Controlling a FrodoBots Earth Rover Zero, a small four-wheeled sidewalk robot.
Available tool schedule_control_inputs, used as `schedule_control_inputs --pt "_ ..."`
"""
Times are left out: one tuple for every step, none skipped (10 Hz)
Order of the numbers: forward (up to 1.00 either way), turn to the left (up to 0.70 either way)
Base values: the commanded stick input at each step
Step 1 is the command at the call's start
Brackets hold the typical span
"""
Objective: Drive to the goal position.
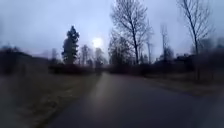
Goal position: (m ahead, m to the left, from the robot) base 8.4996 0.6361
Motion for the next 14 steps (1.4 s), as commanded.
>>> schedule_control_inputs --pt "0.70 0.00" --pt "0.70 0.00" --pt "0.70 0.00" --pt "0.70 0.00" --pt "0.70 0.00" --pt "0.70 0.00" --pt "0.70 0.00" --pt "0.45 0.00" --pt "0.45 0.00" --pt "0.45 0.00" --pt "0.45 0.00" --pt "0.45 0.00" --pt "0.45 0.00" --pt "0.45 0.00"
